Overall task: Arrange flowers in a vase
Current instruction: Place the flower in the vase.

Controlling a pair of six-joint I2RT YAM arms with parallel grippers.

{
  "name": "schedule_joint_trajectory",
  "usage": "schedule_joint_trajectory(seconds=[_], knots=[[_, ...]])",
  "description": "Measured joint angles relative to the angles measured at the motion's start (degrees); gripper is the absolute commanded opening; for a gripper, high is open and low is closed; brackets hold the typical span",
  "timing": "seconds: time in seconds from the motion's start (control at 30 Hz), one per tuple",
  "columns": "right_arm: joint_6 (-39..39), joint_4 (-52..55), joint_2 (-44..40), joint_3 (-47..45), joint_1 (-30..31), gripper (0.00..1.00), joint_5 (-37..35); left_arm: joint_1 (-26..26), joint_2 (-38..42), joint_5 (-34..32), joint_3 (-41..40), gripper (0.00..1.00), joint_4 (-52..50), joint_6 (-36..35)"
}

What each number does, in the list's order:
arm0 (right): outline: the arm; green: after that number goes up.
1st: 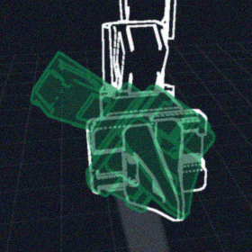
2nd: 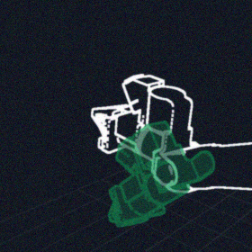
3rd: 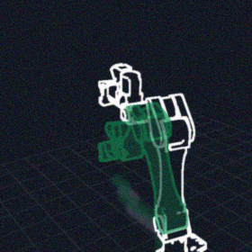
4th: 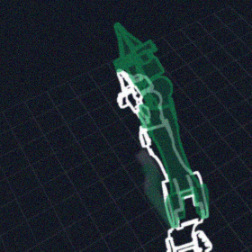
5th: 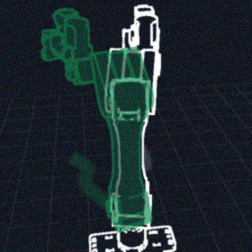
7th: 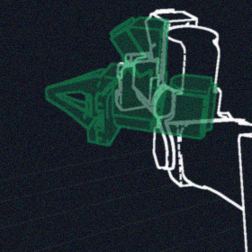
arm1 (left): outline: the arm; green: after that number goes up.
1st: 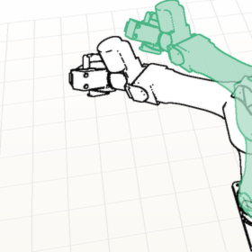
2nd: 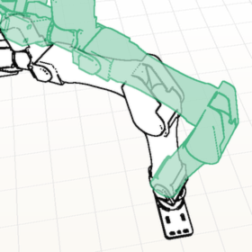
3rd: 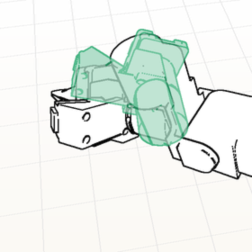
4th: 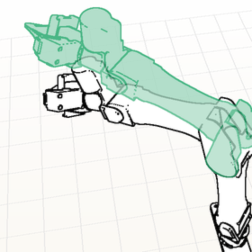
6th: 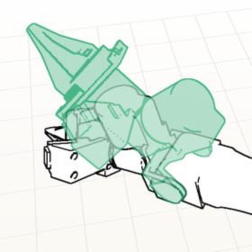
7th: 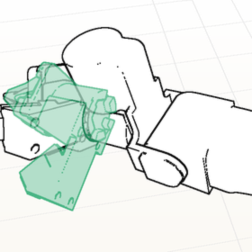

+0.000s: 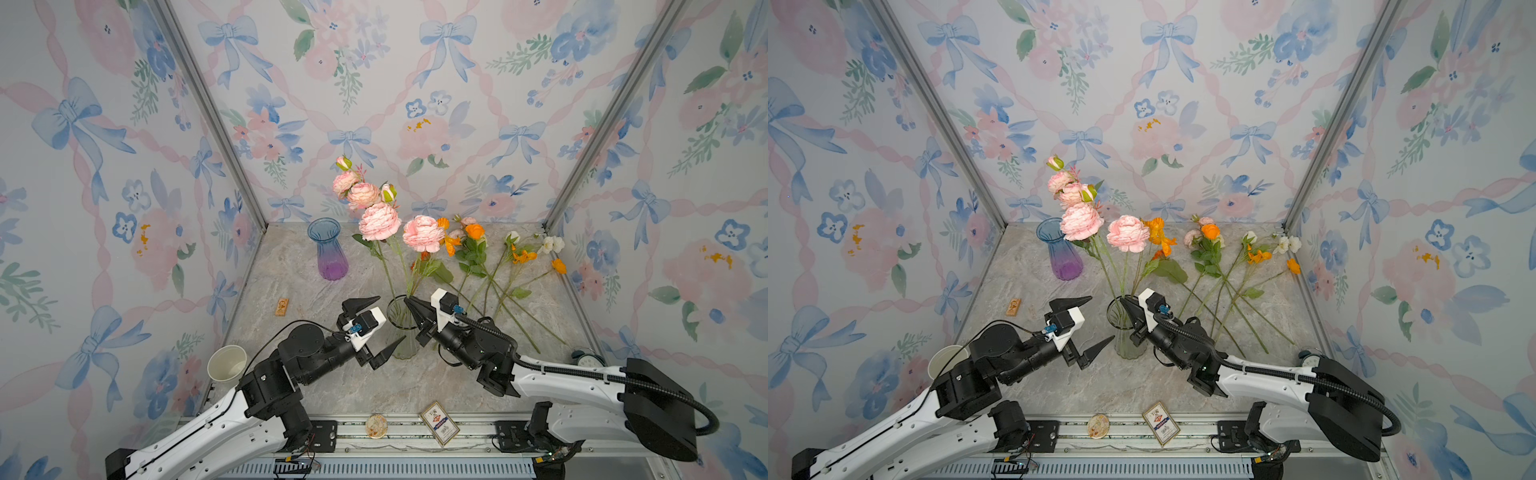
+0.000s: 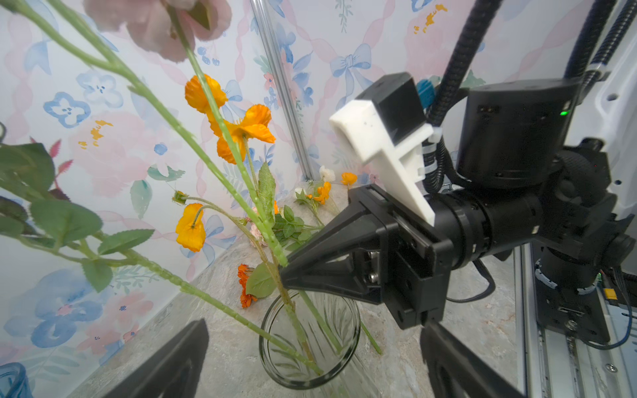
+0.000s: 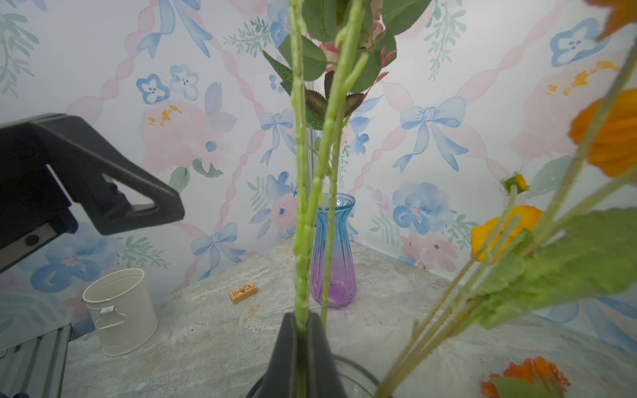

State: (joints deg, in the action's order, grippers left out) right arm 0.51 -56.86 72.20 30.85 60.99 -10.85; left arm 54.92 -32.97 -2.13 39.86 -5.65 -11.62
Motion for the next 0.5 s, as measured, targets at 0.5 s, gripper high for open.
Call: schedule_joint_trajectory(seconds=[0.5], knots=[[-8.76, 10.25, 1.62, 4.02, -1.51, 0.0, 10.6, 0.0, 7.58, 2.64, -2.73, 0.98, -2.67, 18.8]])
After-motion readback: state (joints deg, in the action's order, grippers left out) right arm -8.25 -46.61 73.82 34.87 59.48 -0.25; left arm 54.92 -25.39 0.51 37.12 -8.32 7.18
